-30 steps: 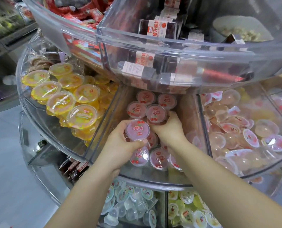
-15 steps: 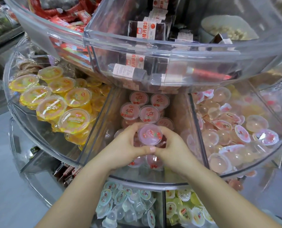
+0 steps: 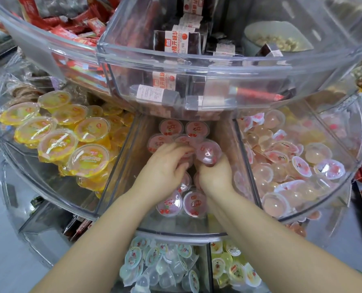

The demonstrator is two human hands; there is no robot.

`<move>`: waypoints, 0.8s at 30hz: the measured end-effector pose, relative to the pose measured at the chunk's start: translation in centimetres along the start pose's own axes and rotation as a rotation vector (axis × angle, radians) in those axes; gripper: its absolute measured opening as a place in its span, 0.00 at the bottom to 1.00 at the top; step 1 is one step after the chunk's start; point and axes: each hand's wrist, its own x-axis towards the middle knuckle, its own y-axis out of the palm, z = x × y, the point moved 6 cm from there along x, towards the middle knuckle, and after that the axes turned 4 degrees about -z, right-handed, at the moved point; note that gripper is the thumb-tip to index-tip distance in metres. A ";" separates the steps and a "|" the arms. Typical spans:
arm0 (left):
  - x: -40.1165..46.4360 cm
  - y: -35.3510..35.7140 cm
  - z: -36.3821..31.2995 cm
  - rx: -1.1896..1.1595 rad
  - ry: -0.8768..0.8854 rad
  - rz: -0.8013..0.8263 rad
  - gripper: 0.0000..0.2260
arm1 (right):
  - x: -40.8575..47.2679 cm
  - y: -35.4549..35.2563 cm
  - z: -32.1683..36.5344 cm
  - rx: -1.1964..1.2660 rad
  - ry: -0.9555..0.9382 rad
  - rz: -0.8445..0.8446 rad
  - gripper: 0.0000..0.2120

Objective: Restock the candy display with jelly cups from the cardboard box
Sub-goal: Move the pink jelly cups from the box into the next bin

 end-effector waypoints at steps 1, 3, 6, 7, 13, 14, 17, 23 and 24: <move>0.1 0.4 0.2 0.022 -0.007 0.017 0.17 | 0.2 0.1 0.1 0.000 0.011 -0.022 0.09; 0.4 1.0 0.4 0.102 -0.003 0.034 0.19 | 0.4 0.2 0.2 0.003 0.018 -0.045 0.08; 0.7 1.5 0.2 0.197 0.029 0.043 0.20 | 0.2 -0.2 -0.3 0.053 0.043 -0.050 0.06; 0.7 1.5 0.2 0.217 0.039 0.045 0.20 | 0.0 -0.3 -0.5 0.093 0.063 -0.045 0.06; 1.2 1.9 0.2 0.303 0.036 0.063 0.24 | -0.6 -0.5 -0.5 0.197 0.109 -0.061 0.04; 1.2 1.9 0.1 0.298 0.026 0.064 0.24 | -0.8 -0.6 -0.6 0.200 0.110 -0.056 0.04; 1.3 2.2 0.3 0.296 0.004 0.070 0.25 | -1.1 -0.7 -0.9 0.205 0.130 0.001 0.07; 1.1 2.0 0.4 0.185 -0.027 0.093 0.24 | -1.9 -1.3 -0.4 0.321 0.207 0.178 0.07; 0.9 1.5 0.3 0.113 -0.029 0.069 0.24 | -2.3 -1.6 -0.3 0.347 0.232 0.207 0.07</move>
